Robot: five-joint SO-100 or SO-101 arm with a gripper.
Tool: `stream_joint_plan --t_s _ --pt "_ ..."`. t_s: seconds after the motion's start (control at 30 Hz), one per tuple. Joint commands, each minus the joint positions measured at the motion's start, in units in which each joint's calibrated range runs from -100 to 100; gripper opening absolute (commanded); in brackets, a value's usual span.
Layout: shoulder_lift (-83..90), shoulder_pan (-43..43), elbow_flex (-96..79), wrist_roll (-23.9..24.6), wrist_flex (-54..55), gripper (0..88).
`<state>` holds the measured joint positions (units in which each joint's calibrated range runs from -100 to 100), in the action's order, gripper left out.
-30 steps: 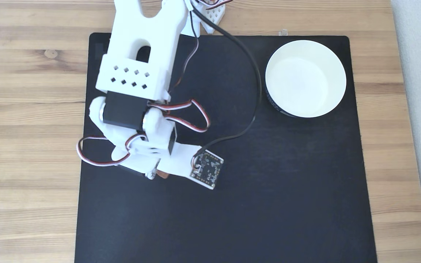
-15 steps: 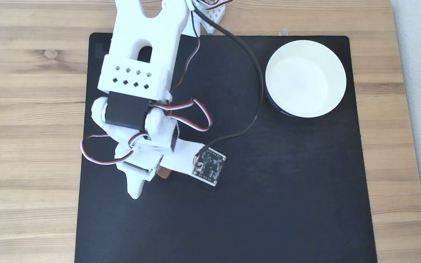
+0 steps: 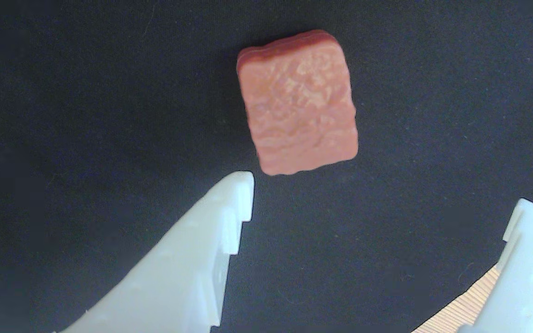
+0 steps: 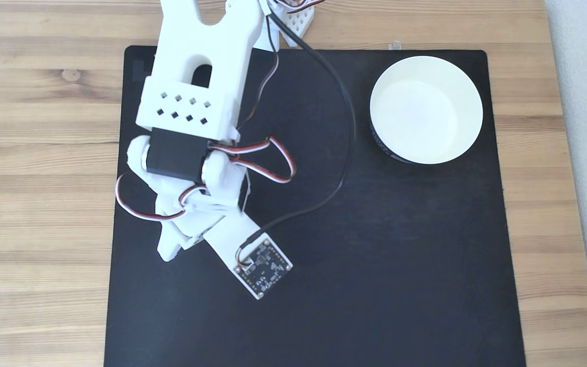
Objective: Pick up the toy and place it on the plate
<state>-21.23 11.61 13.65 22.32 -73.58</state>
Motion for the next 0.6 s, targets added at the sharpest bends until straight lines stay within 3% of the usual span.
stream_joint_plan --t_s 0.0,0.57 --pt "0.3 -0.4 2.5 0.2 -0.5 38.7" --pt "-1.4 -2.3 1.7 0.2 0.2 38.7"
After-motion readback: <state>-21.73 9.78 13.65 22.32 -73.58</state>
